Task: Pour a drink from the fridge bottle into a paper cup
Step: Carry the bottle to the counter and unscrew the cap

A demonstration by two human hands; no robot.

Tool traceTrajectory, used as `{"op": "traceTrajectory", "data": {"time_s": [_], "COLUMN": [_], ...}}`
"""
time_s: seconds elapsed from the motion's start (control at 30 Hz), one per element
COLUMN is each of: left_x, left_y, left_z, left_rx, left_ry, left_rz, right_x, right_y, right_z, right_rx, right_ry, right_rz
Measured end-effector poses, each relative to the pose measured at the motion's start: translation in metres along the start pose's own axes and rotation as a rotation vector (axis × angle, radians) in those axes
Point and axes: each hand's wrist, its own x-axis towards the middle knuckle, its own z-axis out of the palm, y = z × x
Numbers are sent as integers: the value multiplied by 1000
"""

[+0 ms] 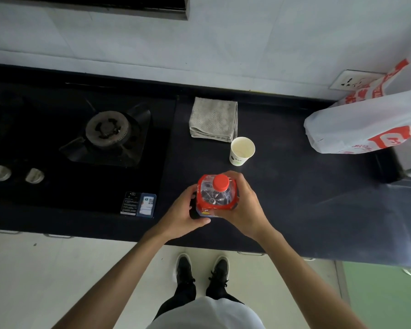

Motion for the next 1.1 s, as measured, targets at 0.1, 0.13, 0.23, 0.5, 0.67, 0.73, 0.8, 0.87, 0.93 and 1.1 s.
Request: {"op": "traceTrajectory", "data": {"time_s": [0.1,0.13,0.23,0.5,0.67,0.73,0.8,0.87,0.93,1.1], "left_x": [3,4,6,13,16,16,16,17,18,19], "left_y": [12,17,34,48,47,46,45,44,44,45], "left_z": [-2,-3,-9,-14,-13,-13,-13,-13,-14,-16], "left_rx": [14,26,107,295,256,250,247,237,233,224], "left_ry": [23,30,47,16,44,54,59,51,39,20], "left_rz": [93,124,178,309,329,331,333,336,335,340], "right_x": [2,3,4,16,17,18,18,17,16,20], "right_y": [-9,-15,-41,-96,-96,-95,-92,-85,-76,-68], "right_z": [-10,-15,-31,-42,-31,-24,-19,-17,-18,-28], "right_rx": [-51,-94,-349,-1002,-1105,-1143,-1126,-1076,-998,-806], "right_ry": [-106,-126,-57,-64,-13,87,208,241,206,20], "right_rz": [11,17,-43,-129,-122,-178,-182,-187,-244,-296]}}
